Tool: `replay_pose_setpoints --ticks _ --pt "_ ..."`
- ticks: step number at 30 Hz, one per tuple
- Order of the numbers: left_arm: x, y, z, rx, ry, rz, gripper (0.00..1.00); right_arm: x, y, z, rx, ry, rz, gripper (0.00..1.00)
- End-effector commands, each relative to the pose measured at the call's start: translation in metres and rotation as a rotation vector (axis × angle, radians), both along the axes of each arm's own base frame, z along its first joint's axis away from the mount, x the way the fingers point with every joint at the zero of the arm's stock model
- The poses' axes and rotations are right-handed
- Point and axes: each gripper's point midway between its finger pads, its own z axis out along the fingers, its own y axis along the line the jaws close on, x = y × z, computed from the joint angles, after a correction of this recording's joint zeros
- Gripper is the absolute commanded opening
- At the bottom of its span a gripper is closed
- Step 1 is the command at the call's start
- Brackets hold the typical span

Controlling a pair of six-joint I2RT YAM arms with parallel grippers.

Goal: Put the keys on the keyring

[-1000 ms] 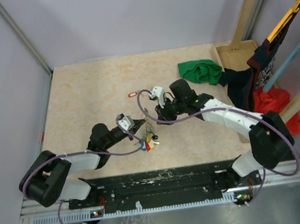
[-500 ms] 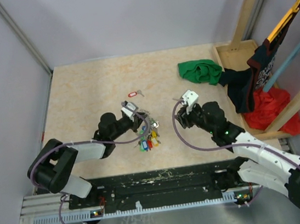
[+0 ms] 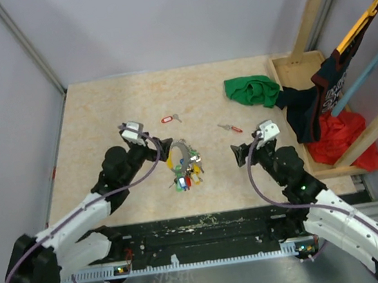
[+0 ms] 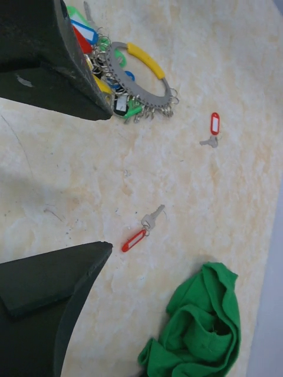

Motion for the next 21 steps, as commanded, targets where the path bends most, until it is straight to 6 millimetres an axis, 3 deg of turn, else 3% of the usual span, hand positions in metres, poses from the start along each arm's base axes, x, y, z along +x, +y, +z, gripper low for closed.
replay_pose_setpoints --ticks 1,3,5,9,15,21 --pt "-0.017 0.043 0.009 -0.047 0.09 0.185 1.0 -0.005 -0.016 0.024 0.092 -0.055 -0.072 0.85" --pt "-0.027 0.056 0.024 -0.086 0.085 0.221 1.0 -0.009 -0.021 0.026 0.1 -0.055 -0.086 0.85" --pt "-0.038 0.066 0.037 -0.115 0.084 0.241 1.0 -0.013 -0.026 0.031 0.117 -0.056 -0.1 0.96" --pt "-0.061 0.077 0.072 -0.147 0.057 0.215 1.0 -0.024 -0.036 0.041 0.15 -0.026 -0.125 0.97" --pt "-0.085 0.101 0.117 -0.131 -0.009 0.235 1.0 -0.043 -0.048 0.078 0.19 -0.065 -0.119 0.97" --pt "-0.096 0.118 0.122 -0.075 -0.088 0.255 1.0 -0.052 -0.065 0.089 0.199 -0.091 -0.173 0.98"
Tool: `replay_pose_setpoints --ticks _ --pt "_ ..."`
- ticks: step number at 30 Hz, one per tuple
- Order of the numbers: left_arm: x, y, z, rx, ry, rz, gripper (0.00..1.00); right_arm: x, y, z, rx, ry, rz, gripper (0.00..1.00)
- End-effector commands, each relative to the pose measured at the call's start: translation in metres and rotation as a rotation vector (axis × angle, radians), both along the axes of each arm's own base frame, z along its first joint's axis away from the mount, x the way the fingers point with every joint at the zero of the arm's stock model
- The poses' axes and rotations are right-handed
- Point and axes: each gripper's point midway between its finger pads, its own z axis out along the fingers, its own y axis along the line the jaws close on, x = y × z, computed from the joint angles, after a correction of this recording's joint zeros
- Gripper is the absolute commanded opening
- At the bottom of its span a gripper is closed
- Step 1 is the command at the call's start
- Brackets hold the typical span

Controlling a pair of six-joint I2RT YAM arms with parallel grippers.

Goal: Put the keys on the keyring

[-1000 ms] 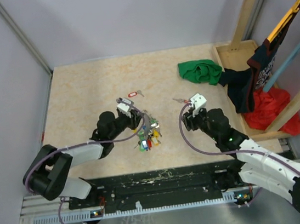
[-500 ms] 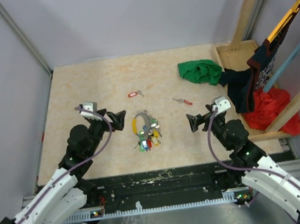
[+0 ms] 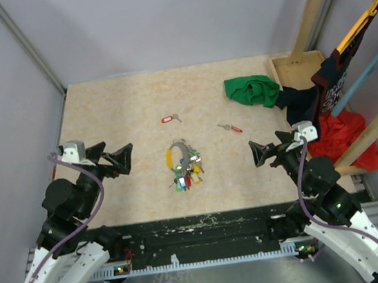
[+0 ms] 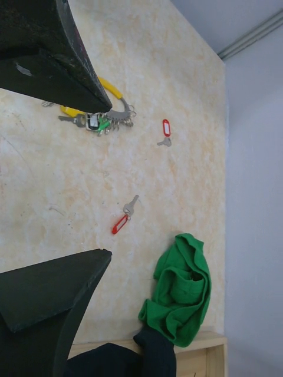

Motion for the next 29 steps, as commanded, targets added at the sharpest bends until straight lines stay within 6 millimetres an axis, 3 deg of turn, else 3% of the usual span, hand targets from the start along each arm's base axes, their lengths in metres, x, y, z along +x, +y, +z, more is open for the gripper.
replay_pose_setpoints --ticks 1,13,29 --pt "-0.006 0.013 -0.021 0.091 0.017 0.03 1.0 -0.007 -0.018 0.012 0.029 -0.017 -0.065 0.98" --pt "-0.008 0.006 -0.046 0.145 0.014 -0.025 1.0 -0.009 -0.019 0.007 0.049 -0.029 -0.064 0.99" --pt "-0.003 0.006 -0.051 0.138 0.027 -0.027 1.0 -0.006 -0.014 0.003 0.03 -0.012 -0.051 0.99"
